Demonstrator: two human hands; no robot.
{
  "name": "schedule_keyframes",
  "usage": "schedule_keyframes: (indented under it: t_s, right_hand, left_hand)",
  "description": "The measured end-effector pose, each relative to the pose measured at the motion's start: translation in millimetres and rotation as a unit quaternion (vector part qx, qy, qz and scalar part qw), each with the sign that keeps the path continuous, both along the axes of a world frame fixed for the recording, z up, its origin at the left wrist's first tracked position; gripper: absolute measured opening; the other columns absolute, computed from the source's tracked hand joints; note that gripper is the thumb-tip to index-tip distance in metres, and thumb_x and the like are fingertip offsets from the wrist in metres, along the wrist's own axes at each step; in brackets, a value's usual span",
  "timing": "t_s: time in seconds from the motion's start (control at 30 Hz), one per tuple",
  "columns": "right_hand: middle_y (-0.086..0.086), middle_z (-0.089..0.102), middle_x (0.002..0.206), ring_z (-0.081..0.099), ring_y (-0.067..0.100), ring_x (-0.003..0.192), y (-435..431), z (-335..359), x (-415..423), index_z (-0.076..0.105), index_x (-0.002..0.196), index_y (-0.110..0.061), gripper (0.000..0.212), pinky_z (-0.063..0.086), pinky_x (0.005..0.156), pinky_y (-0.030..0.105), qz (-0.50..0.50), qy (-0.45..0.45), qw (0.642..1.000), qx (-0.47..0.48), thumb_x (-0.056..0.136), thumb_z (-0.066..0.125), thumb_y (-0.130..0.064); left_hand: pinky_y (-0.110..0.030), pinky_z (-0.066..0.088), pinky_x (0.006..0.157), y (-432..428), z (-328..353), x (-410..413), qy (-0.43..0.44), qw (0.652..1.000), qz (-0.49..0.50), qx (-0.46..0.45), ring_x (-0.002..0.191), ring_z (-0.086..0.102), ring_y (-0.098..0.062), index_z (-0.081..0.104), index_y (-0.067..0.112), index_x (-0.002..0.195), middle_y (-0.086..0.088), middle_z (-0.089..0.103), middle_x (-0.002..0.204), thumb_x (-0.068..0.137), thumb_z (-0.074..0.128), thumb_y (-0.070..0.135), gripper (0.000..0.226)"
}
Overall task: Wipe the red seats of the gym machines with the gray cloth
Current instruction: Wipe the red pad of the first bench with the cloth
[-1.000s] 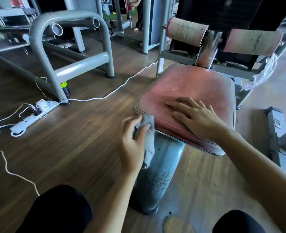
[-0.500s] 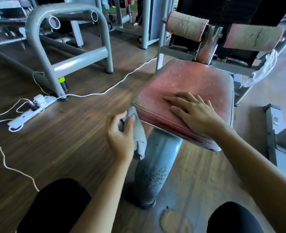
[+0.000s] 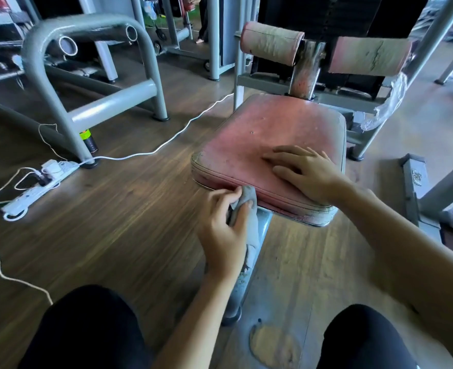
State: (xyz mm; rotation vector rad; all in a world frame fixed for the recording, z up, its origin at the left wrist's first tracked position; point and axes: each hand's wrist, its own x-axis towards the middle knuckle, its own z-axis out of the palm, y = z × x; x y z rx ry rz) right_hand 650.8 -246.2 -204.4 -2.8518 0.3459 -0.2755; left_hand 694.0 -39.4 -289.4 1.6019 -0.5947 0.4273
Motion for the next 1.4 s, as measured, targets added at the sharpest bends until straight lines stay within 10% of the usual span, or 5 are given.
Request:
schedule_keyframes:
  t_s: [0.63, 1.4]
  right_hand:
    - [-0.022, 0.047, 0.145, 0.037, 0.016, 0.138, -4, -6, 5, 0.052, 0.133, -0.055, 0.036, 0.025, 0.110, 0.043, -0.014, -0.040, 0.999, 0.007, 0.098, 0.043, -0.055]
    - [-0.012, 0.057, 0.138, 0.051, 0.009, 0.126, -15, 1, -5, 0.067, 0.121, -0.045, 0.040, 0.035, 0.114, 0.038, 0.062, -0.060, 0.990, 0.109, 0.085, 0.053, -0.054]
  left_hand:
    - [-0.028, 0.049, 0.079, 6, -3, 25, 0.055, 0.987, 0.150, -0.028, 0.085, 0.058, -0.005, 0.075, 0.003, 0.095, -0.006, 0.071, 0.093, 0.085, 0.075, 0.005, 0.010]
    - [-0.026, 0.051, 0.087, -15, -2, -34, 0.029, 0.998, 0.050, -0.008, 0.097, 0.065, -0.013, 0.075, 0.010, 0.108, -0.001, 0.068, 0.102, 0.087, 0.075, 0.006, 0.022]
